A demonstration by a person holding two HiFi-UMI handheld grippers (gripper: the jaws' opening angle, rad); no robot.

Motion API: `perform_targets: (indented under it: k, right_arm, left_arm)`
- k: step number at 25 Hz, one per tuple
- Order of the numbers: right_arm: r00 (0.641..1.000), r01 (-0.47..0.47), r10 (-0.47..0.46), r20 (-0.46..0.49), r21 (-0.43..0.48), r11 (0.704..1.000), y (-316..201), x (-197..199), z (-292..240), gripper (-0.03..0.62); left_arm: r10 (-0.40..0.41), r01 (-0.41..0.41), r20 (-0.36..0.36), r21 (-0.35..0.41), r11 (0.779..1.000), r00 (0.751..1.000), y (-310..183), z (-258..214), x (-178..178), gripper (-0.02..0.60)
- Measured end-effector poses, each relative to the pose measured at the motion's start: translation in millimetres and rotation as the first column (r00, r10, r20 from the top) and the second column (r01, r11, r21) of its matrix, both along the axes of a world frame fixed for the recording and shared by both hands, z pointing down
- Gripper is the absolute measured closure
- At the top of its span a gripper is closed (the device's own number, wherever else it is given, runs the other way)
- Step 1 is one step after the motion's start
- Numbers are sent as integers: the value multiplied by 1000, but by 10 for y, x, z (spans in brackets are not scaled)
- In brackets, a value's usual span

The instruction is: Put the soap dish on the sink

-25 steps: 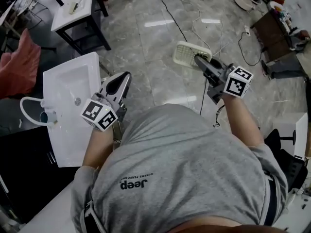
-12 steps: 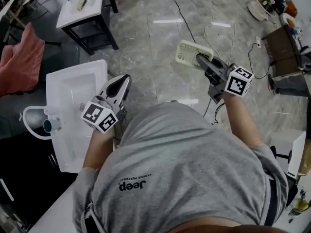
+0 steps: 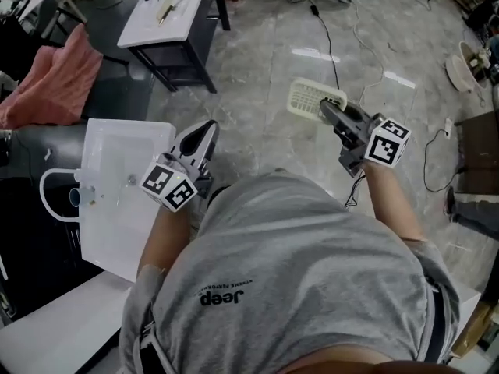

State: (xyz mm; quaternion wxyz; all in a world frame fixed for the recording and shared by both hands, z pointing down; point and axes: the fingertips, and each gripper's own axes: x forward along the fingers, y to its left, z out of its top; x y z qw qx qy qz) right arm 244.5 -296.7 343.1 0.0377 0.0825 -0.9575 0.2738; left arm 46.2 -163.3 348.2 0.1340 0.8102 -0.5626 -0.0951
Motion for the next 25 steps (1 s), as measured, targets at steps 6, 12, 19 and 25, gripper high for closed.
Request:
perform_targets:
  k: [6, 12, 19, 25]
  right_arm:
    - [998, 66, -66, 11, -35, 997, -509, -197, 54, 520]
    - [994, 103, -104, -29, -48, 994, -665, -864, 32, 520]
    - [956, 283, -286, -69, -45, 958, -449, -1784, -164, 520]
    - [805, 579, -580, -128, -47, 814, 141, -3459, -77, 520]
  left_arm:
    - [-97, 97, 8, -1, 995, 995, -498, -52, -144, 568]
    - [-143, 143, 27, 7, 990, 989, -528, -9, -759, 568]
    - [-328, 327, 32, 27, 945, 944, 7, -87, -1412, 568]
    - [-598, 598, 32, -2, 801, 801, 924, 97, -2304, 568]
